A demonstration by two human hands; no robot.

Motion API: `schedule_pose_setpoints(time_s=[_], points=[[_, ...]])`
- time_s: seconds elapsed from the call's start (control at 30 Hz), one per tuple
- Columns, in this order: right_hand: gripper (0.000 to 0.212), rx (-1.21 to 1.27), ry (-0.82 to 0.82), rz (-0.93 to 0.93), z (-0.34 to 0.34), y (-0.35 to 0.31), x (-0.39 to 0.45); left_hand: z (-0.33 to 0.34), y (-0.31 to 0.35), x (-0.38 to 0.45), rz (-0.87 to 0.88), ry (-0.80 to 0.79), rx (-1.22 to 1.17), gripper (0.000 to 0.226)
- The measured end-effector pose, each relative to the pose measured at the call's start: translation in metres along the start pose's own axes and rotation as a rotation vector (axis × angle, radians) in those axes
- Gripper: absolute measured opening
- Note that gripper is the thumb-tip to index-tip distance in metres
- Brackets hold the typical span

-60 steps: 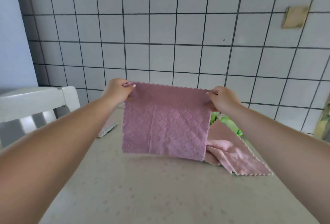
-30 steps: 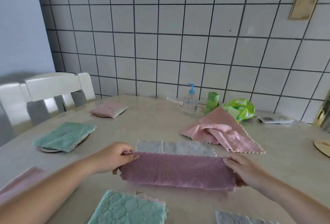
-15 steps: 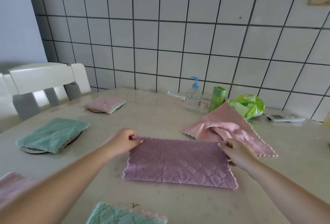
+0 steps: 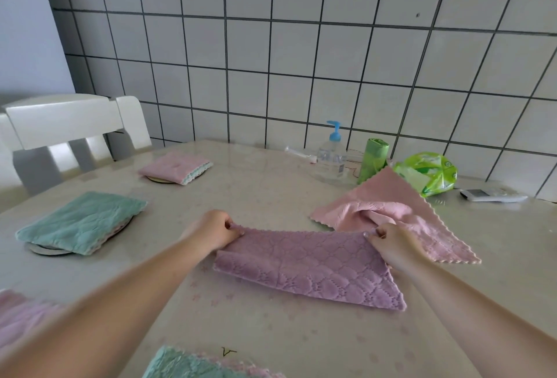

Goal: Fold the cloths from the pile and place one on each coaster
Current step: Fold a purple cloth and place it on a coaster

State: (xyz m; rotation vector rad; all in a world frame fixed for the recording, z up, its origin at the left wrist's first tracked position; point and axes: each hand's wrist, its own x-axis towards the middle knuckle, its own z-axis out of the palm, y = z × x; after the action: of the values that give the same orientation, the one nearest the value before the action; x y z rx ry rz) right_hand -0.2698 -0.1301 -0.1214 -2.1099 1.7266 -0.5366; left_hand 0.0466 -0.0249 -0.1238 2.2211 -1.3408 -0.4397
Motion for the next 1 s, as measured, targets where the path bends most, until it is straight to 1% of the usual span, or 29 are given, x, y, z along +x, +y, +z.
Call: schedule_pose_setpoints(time_s=[0.07,0.17,0.27,0.33,0.37,0.4,0.43,0.47,0.53,0.57,0.6,0.63,0.67,0.73,0.77,0.8,0.83,0.93,1.0], points=[[0.038,-0.049,0.017,-0.008,0.001,-0.002,-0.001,-0.001,0.001,0.0,-0.011,-0.021,-0.018,0.028],[0.039,-0.067,0.028,-0.019,0.002,-0.001,-0.002,-0.007,0.003,-0.004,-0.036,-0.041,-0.131,0.02],[0.041,-0.06,0.043,-0.036,0.003,-0.002,-0.003,-0.014,0.002,-0.011,-0.094,-0.085,-0.237,0.018],[0.045,-0.045,0.045,-0.031,0.002,-0.005,-0.004,-0.015,-0.001,-0.014,-0.119,-0.118,-0.267,0.016],[0.045,-0.042,0.048,-0.02,0.002,-0.006,-0.005,-0.014,-0.004,-0.013,-0.117,-0.114,-0.258,0.021],[0.039,-0.031,0.063,-0.031,0.001,-0.008,-0.008,-0.014,-0.006,-0.012,-0.092,-0.095,-0.229,0.03],[0.026,-0.031,0.094,-0.041,0.001,-0.007,-0.009,-0.013,-0.008,-0.011,-0.049,-0.053,-0.177,0.038],[0.012,-0.028,0.154,-0.057,0.001,-0.008,-0.011,-0.013,-0.007,-0.011,0.004,0.011,-0.094,0.041],[0.015,-0.079,0.285,-0.118,0.003,-0.013,-0.017,-0.009,0.004,-0.017,0.156,0.154,0.093,0.037],[0.011,-0.081,0.31,-0.193,0.004,-0.02,-0.021,-0.005,0.014,-0.021,0.248,0.172,0.149,0.033],[0.013,-0.074,0.285,-0.283,0.008,-0.03,-0.026,0.0,0.026,-0.025,0.339,0.139,0.207,0.031],[0.02,-0.089,0.207,-0.357,0.014,-0.043,-0.032,0.008,0.04,-0.029,0.402,0.064,0.285,0.029],[0.024,-0.125,0.1,-0.397,0.022,-0.056,-0.037,0.017,0.055,-0.034,0.427,-0.019,0.369,0.027],[0.022,-0.258,-0.126,-0.383,0.043,-0.076,-0.045,0.034,0.078,-0.04,0.405,-0.162,0.512,0.026],[0.03,-0.303,-0.207,-0.372,0.053,-0.079,-0.047,0.042,0.085,-0.042,0.391,-0.206,0.554,0.028],[0.04,-0.323,-0.254,-0.37,0.061,-0.081,-0.048,0.05,0.088,-0.044,0.382,-0.23,0.571,0.032],[0.045,-0.332,-0.269,-0.368,0.065,-0.08,-0.049,0.056,0.088,-0.045,0.374,-0.235,0.561,0.037],[0.047,-0.359,-0.215,-0.387,0.064,-0.07,-0.05,0.061,0.074,-0.053,0.35,-0.212,0.477,0.049],[0.055,-0.4,-0.217,-0.376,0.06,-0.062,-0.051,0.058,0.059,-0.059,0.347,-0.204,0.519,0.055]])
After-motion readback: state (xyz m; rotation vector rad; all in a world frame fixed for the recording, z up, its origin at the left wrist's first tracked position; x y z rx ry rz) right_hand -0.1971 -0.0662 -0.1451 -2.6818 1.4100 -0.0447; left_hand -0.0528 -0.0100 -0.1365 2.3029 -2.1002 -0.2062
